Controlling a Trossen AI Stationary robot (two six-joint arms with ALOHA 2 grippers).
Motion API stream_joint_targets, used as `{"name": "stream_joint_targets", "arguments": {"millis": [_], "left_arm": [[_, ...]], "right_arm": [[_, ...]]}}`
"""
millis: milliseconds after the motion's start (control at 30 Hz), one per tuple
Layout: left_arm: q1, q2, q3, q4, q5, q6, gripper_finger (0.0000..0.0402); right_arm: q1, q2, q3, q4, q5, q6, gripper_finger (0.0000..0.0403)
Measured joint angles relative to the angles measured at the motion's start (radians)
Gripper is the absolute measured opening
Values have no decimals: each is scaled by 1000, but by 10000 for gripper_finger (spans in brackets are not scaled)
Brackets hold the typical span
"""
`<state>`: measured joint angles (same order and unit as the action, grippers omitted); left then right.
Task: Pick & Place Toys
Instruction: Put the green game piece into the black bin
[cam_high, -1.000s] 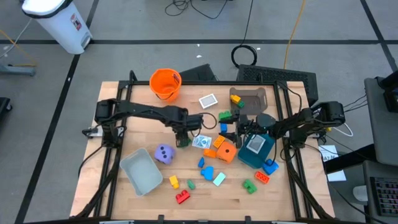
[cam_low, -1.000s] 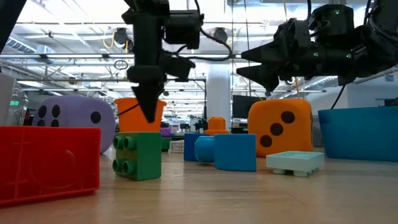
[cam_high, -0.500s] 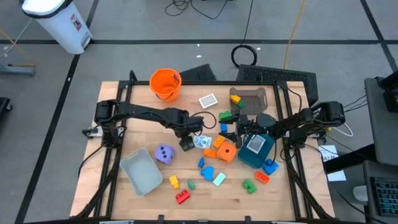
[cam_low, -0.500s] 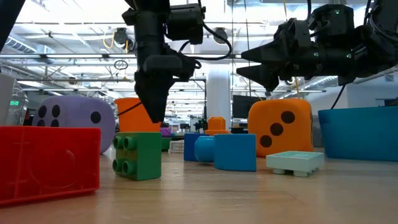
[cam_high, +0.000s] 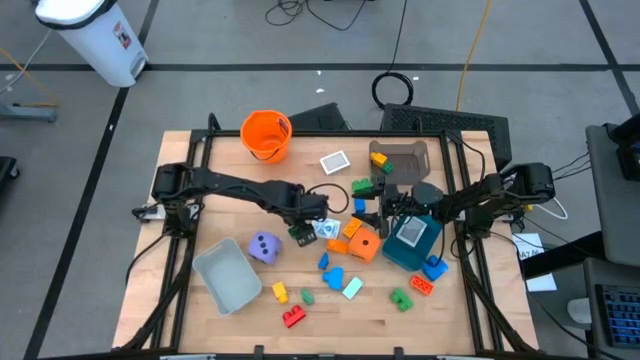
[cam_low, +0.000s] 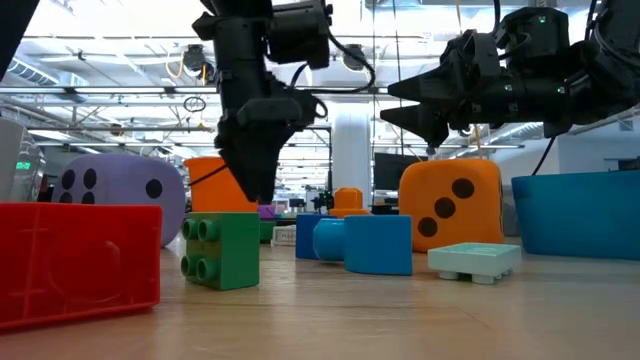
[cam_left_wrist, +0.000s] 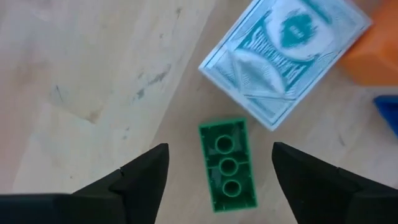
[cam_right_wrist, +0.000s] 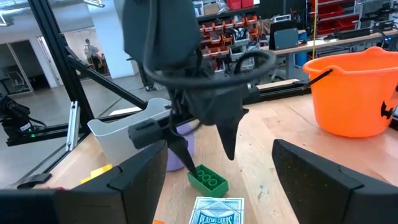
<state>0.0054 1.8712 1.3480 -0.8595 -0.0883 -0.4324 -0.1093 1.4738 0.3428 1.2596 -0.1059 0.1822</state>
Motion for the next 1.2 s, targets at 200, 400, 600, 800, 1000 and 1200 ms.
{"name": "stream_joint_targets", "arguments": {"millis": [200, 400, 600, 800, 1000, 1200], "left_arm": [[7, 1, -39, 27, 2, -32, 310], [7, 1, -61, 57, 17, -49, 306], [6, 1, -105, 105, 24, -69, 310], [6, 1, -125, 112, 39, -71, 310], [3, 17, -129, 115, 41, -74, 310], [3, 60, -125, 120, 80, -64, 309]], "right_arm": [[0, 0, 0, 0, 0, 0, 279], [0, 0, 0, 0, 0, 0, 277], [0, 0, 0, -1, 0, 0, 275], [0, 0, 0, -1, 0, 0, 274], [0, 0, 0, -1, 0, 0, 274], [0, 0, 0, -2, 0, 0, 272]]}}
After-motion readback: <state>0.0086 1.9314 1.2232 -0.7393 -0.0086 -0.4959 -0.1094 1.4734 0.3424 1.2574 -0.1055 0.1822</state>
